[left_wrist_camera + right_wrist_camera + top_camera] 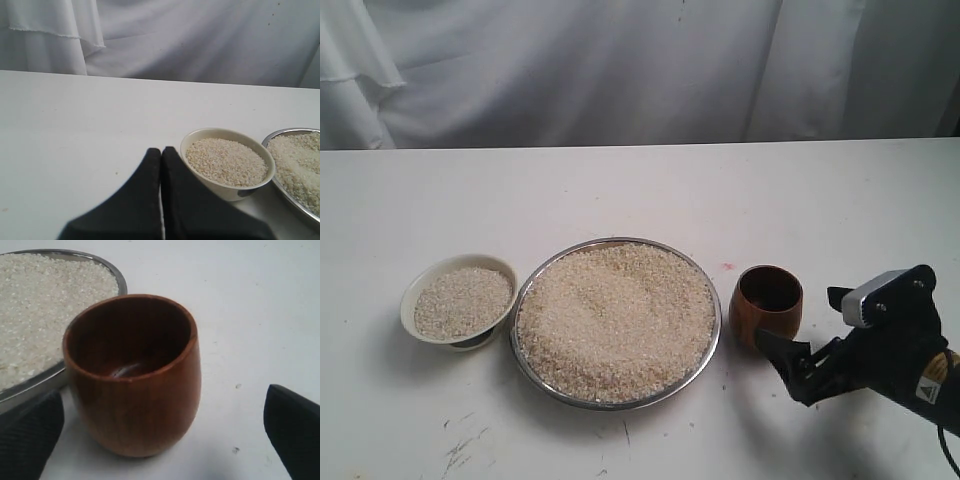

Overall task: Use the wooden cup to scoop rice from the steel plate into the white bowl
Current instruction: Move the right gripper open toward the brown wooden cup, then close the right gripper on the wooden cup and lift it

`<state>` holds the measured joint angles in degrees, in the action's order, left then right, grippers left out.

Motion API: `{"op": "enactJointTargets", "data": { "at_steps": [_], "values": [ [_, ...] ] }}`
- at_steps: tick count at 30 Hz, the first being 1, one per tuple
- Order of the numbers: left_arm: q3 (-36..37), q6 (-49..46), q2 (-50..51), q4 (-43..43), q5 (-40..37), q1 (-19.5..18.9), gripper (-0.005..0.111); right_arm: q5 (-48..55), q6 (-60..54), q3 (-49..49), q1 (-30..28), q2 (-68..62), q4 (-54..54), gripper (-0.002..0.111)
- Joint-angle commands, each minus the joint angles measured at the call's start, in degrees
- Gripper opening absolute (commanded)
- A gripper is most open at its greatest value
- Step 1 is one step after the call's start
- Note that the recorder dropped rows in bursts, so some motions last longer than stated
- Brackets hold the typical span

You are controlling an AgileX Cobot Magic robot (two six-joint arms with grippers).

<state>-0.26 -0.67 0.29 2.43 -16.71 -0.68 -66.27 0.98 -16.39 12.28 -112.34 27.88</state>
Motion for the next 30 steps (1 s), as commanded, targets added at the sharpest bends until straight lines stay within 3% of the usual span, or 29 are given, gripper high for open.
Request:
{"op": "enactJointTargets", "data": {
  "at_steps": [1, 11, 14, 16, 23, 30],
  "values": [
    [0.26, 0.18, -0.29, 0.04, 0.36, 0.09, 0.000, -1.29, 4.16, -4.67, -1.83, -3.37, 7.41, 0.102],
    [0.26, 0.18, -0.29, 0.04, 0.36, 0.09, 0.000, -3.69, 5.18, -8.84, -2.09, -9.92, 11.56, 0.101],
    [0.26, 0.18, -0.29, 0.04, 0.36, 0.09, 0.000, -3.69, 4.55, -8.84, -2.09, -10.45, 11.59, 0.096],
    [0.26, 0.18, -0.29, 0.04, 0.36, 0.09, 0.000, -3.69, 3.89, -8.84, -2.09, -10.45, 11.59, 0.089],
    [0.26, 0.18, -0.29, 0.04, 0.36, 0.09, 0.000, -3.69, 3.56, -8.74, -2.09, -10.45, 12.25, 0.047],
    [0.26, 0.18, -0.29, 0.04, 0.36, 0.09, 0.000, -3.69, 3.83, -8.65, -2.09, -10.45, 12.25, 0.040]
  ]
}}
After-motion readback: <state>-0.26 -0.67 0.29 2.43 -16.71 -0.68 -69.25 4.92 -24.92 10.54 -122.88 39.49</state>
